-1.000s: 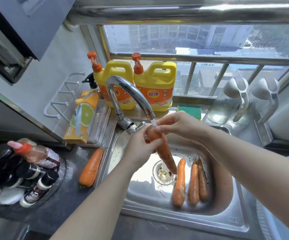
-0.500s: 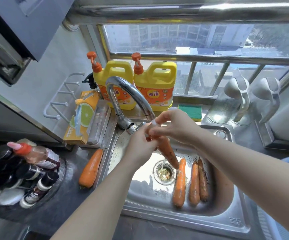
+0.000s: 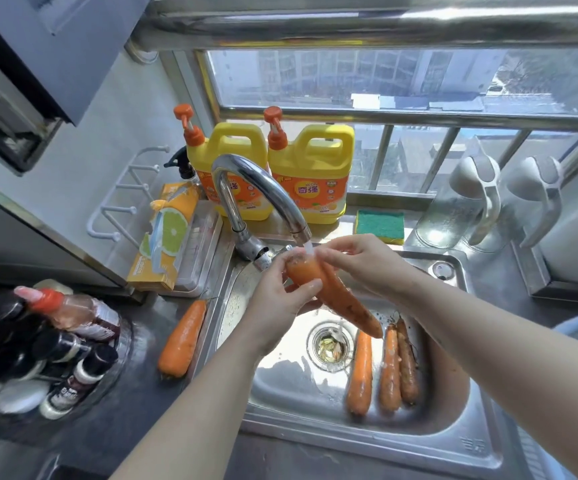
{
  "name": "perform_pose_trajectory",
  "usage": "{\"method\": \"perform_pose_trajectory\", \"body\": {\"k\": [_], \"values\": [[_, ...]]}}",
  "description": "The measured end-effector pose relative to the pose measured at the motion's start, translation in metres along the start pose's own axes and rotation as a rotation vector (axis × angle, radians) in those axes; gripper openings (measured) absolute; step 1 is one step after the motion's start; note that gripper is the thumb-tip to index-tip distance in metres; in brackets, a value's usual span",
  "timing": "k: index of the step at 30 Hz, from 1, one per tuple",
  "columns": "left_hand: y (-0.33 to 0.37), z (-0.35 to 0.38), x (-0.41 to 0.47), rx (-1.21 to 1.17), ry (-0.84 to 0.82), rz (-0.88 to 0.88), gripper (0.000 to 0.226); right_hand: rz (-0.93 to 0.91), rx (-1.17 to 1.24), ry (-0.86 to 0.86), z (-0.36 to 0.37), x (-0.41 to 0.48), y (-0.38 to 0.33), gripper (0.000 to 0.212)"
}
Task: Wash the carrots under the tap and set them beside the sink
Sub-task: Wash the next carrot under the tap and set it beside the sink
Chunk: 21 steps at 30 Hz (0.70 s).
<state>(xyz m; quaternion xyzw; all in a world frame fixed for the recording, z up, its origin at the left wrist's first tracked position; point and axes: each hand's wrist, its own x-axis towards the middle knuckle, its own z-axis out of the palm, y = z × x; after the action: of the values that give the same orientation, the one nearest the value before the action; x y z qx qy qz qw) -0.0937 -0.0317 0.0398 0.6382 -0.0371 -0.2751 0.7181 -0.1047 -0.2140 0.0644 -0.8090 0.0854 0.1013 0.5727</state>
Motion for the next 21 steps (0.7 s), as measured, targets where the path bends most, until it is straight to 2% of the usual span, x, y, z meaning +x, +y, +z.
{"method": "perform_pose_trajectory", "body": {"k": [2,4,7,9,11,13,18,21], "values": [[0.001,-0.001,0.001,-0.042,0.019,-0.009,0.043,0.035,-0.056,-0.133,-0.004,-0.01,0.003,0.039],[0.001,0.0,0.004,-0.092,0.053,-0.022,0.038,0.072,-0.265,-0.237,-0.004,-0.018,0.006,0.047],[0.001,0.007,0.012,-0.114,0.119,-0.045,0.028,0.06,-0.618,-0.148,0.006,-0.021,0.01,0.043],[0.002,0.014,0.017,-0.079,0.161,-0.061,0.034,0.102,-0.713,-0.094,0.011,-0.021,0.009,0.044],[0.004,0.02,0.019,-0.067,0.178,-0.077,0.04,0.147,-0.72,-0.093,0.012,-0.022,0.009,0.044],[0.007,0.021,0.018,-0.074,0.161,-0.084,0.037,0.155,-0.716,-0.101,0.009,-0.022,0.01,0.042],[0.004,0.002,0.009,0.029,-0.033,-0.013,0.025,0.158,-0.581,-0.225,-0.002,-0.024,0.001,0.034],[0.004,-0.003,0.009,0.117,-0.042,0.028,0.03,0.159,-0.524,-0.267,-0.002,-0.027,-0.004,0.03]]}}
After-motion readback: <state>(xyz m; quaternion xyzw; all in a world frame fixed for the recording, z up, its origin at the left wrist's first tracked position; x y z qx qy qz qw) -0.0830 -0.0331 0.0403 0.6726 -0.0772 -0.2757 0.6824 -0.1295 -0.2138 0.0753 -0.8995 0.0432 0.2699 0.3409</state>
